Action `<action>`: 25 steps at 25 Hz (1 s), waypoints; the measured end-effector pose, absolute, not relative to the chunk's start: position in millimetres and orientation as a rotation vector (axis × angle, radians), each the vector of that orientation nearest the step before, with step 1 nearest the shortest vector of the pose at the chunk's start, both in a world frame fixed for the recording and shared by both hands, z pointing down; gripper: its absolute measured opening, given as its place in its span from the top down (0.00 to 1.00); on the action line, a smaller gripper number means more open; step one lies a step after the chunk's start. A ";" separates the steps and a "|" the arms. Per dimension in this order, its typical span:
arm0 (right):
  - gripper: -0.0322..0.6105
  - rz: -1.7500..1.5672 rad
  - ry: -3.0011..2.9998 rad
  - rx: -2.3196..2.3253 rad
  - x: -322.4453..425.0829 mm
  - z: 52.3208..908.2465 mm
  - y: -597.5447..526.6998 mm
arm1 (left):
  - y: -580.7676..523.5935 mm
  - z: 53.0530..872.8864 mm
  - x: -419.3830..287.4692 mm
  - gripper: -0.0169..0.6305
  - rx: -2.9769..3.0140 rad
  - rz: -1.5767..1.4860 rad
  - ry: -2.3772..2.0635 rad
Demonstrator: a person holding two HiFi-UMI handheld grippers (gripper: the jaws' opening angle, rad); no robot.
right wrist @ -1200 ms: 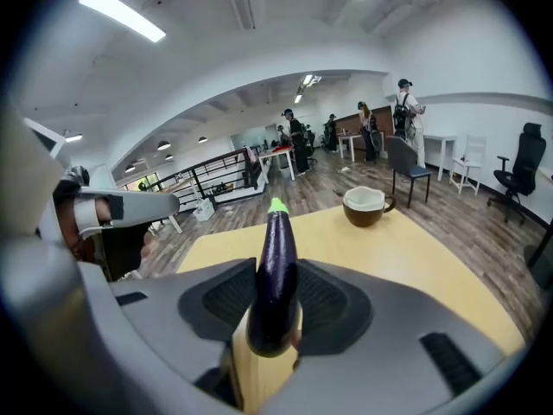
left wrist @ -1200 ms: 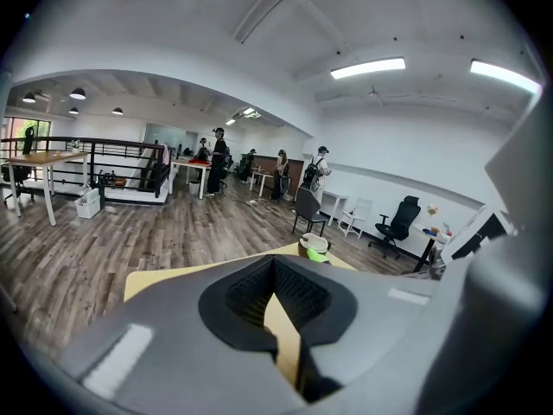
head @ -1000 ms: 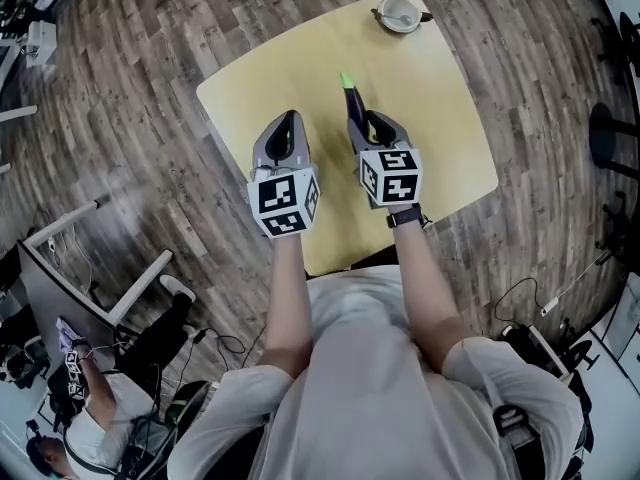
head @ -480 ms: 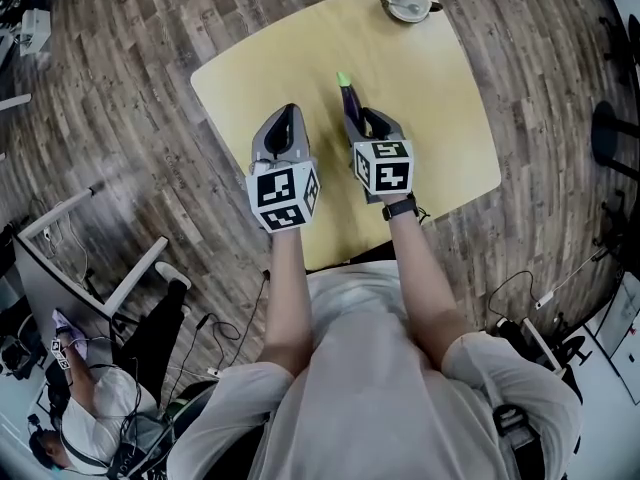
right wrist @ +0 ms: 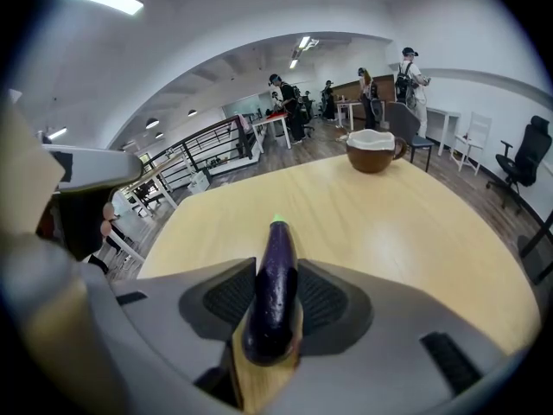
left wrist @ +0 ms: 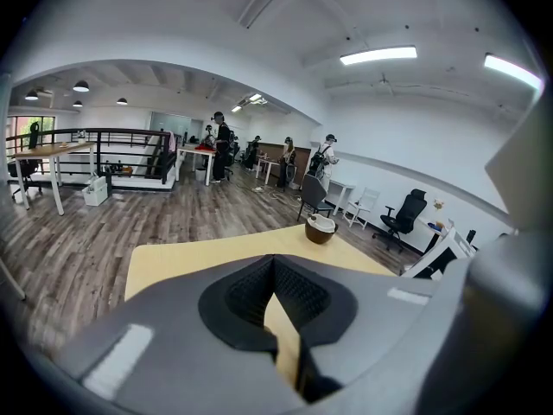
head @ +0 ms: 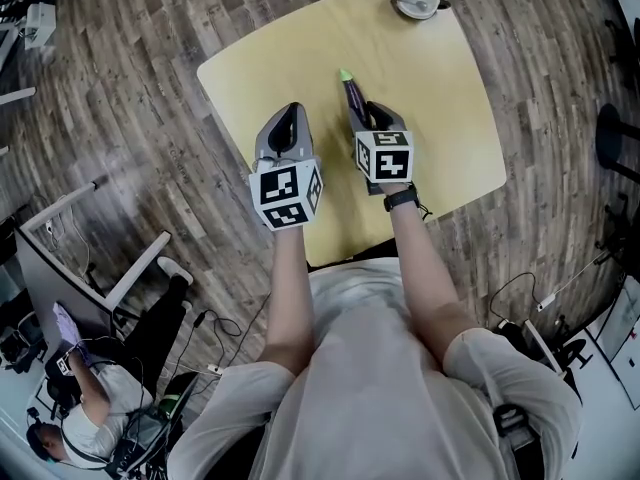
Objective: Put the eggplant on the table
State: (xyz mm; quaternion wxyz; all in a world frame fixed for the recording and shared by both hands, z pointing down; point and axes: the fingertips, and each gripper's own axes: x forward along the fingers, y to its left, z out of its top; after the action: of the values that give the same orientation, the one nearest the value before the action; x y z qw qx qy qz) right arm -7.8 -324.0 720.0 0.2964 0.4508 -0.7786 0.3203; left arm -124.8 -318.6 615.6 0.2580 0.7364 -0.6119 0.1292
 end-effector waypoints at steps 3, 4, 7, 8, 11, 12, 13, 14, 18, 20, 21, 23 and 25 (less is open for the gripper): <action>0.71 0.851 -2.059 1.195 -9.1 720.2 -323.7 | -315.0 613.8 -125.8 0.96 1.995 0.351 -1.661; 0.71 0.852 -2.061 1.192 -9.4 720.2 -324.3 | -314.0 613.2 -125.7 0.96 1.997 0.353 -1.661; 0.71 0.862 -2.088 1.175 -8.8 720.2 -326.1 | -309.6 611.5 -124.9 0.96 2.003 0.362 -1.660; 0.71 0.866 -2.098 1.175 -7.8 719.3 -326.7 | -308.1 610.5 -125.0 0.96 2.005 0.364 -1.661; 0.71 0.856 -2.122 1.208 -4.3 706.9 -331.4 | -306.2 603.5 -128.5 0.96 2.013 0.359 -1.672; 0.71 0.844 -2.131 1.220 -3.7 699.6 -332.6 | -306.1 599.8 -130.4 0.96 2.017 0.354 -1.677; 0.71 0.830 -2.141 1.228 -3.4 691.7 -332.8 | -305.6 595.5 -132.4 0.96 2.022 0.348 -1.683; 0.70 0.818 -2.151 1.233 -3.5 684.4 -331.8 | -304.6 591.1 -134.6 0.96 2.026 0.342 -1.690; 0.70 0.803 -2.152 1.227 -4.2 675.1 -321.4 | -298.0 575.4 -139.8 0.96 2.042 0.314 -1.712; 0.70 0.818 -2.136 1.226 -2.6 679.5 -317.0 | -295.9 568.7 -138.9 0.96 2.055 0.303 -1.711; 0.70 0.828 -2.126 1.225 -2.1 683.2 -314.5 | -294.6 565.5 -138.7 0.96 2.062 0.299 -1.709; 0.70 0.844 -2.099 1.218 -2.2 694.3 -307.6 | -290.2 559.8 -139.6 0.96 2.075 0.293 -1.708; 0.70 0.862 -2.071 1.212 -2.0 708.8 -300.5 | -285.2 555.3 -140.7 0.96 2.090 0.293 -1.707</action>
State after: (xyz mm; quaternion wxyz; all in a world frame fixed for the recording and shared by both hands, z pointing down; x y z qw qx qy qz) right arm -2.0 -300.5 708.8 0.2918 0.4547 -0.7769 0.3233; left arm -140.7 -285.2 555.3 0.2121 0.7524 -0.6146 0.1056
